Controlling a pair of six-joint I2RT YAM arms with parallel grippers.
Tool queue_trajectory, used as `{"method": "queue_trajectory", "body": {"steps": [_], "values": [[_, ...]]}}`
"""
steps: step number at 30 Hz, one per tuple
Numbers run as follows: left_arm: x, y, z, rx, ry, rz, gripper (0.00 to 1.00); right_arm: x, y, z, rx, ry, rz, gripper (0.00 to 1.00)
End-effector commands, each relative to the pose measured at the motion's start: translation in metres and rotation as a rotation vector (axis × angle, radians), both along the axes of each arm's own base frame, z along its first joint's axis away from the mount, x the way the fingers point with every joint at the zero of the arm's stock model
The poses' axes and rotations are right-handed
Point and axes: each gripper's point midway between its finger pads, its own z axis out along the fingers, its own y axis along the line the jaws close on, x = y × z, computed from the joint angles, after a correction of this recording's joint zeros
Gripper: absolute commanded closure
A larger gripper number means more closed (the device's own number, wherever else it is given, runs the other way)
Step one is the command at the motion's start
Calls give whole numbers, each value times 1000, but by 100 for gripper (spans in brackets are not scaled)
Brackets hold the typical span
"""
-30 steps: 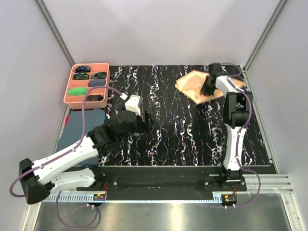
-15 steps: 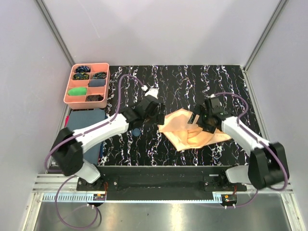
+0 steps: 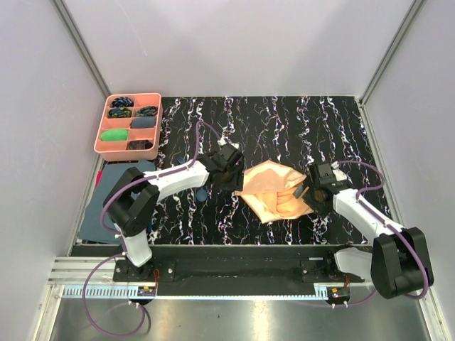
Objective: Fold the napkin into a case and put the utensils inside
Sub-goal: Pick up the crumpled napkin from the center of the board.
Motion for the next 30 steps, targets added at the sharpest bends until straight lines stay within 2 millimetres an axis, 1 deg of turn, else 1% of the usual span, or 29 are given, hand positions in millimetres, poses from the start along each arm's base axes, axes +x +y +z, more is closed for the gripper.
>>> {"method": "queue_trajectory", "body": {"steps": [1,4,5,8,13,14,17,18,19,21,24,25,27,29,30], "values": [[0,-25,0,-114,31,-3,41,8,-17,10,-46,-77,-91,14],[0,-26,-7,-111,49,6,45,8,-21,4,-71,-76,-86,17],[-2,-25,-10,-109,56,9,45,7,-22,2,-74,-70,-83,18],[-3,-23,-16,-103,60,20,45,16,-17,1,-68,-102,-46,20],[3,-22,-21,-109,48,29,46,28,-16,2,-86,-116,-12,26],[4,-21,-22,-110,51,34,51,30,-16,2,-87,-115,-8,27],[4,-23,-23,-124,60,33,59,32,-16,-1,-95,-100,-2,30],[3,-25,-23,-136,66,27,67,32,-16,-3,-99,-93,-3,31],[3,-25,-24,-137,67,28,71,32,-16,-3,-100,-92,-5,33],[1,-24,-25,-139,69,27,76,33,-17,-3,-105,-93,-13,36],[1,-23,-29,-142,81,26,78,36,-19,0,-117,-104,-14,37],[1,-22,-30,-145,87,27,81,37,-20,2,-123,-109,-16,37],[3,-22,-30,-149,89,32,81,39,-21,4,-128,-116,-10,37],[2,-20,-32,-144,90,38,74,40,-21,6,-134,-122,-10,37],[2,-20,-31,-146,89,41,73,41,-22,6,-136,-124,-9,37]]}}
